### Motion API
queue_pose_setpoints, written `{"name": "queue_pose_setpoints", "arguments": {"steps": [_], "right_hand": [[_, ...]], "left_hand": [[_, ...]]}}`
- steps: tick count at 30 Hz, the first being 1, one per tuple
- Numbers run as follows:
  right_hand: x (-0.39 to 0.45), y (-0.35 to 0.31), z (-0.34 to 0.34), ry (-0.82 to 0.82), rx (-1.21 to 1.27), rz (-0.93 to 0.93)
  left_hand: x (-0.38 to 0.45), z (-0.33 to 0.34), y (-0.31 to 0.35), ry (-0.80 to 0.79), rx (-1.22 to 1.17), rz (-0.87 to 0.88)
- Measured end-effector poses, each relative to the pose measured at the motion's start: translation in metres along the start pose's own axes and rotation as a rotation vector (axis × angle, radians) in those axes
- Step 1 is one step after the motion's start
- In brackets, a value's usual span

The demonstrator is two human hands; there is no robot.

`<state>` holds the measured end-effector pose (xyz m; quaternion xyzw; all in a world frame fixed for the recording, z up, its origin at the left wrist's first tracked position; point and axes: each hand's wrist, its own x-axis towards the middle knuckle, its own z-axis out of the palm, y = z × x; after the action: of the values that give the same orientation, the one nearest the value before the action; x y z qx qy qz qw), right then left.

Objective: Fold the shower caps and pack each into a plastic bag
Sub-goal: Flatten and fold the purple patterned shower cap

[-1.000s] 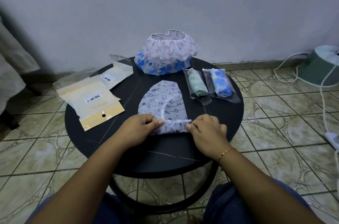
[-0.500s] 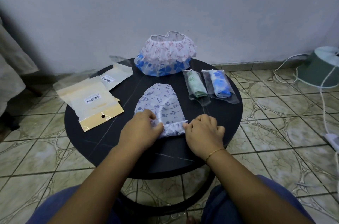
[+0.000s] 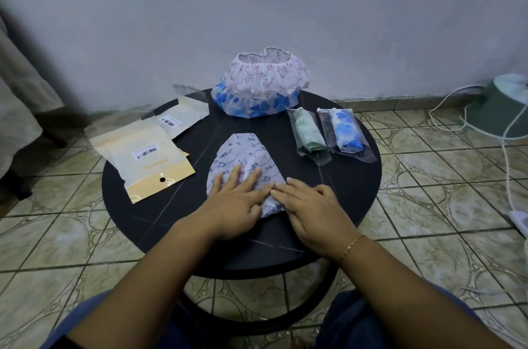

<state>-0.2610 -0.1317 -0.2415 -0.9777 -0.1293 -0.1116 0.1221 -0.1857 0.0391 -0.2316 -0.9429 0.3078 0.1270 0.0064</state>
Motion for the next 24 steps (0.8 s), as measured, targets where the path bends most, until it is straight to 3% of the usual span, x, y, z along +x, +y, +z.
{"name": "queue_pose_setpoints", "arguments": {"steps": [5, 11, 13, 17, 20, 24], "right_hand": [[-0.006, 0.004, 0.0, -0.186, 0.003, 0.04], [0.003, 0.007, 0.001, -0.112, -0.032, 0.0], [0.006, 0.009, 0.004, -0.048, -0.033, -0.047], [0.008, 0.008, 0.007, 0.041, -0.048, -0.072], [0.011, -0.001, 0.005, 0.039, -0.006, -0.065], [0.018, -0.005, -0.002, -0.083, 0.096, 0.057]], "left_hand": [[0.005, 0.002, -0.01, -0.021, 0.004, -0.055], [0.005, 0.001, -0.013, -0.04, -0.018, -0.025], [0.006, -0.003, -0.015, -0.051, -0.121, 0.012], [-0.002, -0.014, -0.03, 0.006, -0.576, 0.1], [-0.005, -0.016, -0.032, -0.03, -0.589, 0.122], [-0.011, -0.023, -0.028, -0.036, -0.605, 0.108]]}}
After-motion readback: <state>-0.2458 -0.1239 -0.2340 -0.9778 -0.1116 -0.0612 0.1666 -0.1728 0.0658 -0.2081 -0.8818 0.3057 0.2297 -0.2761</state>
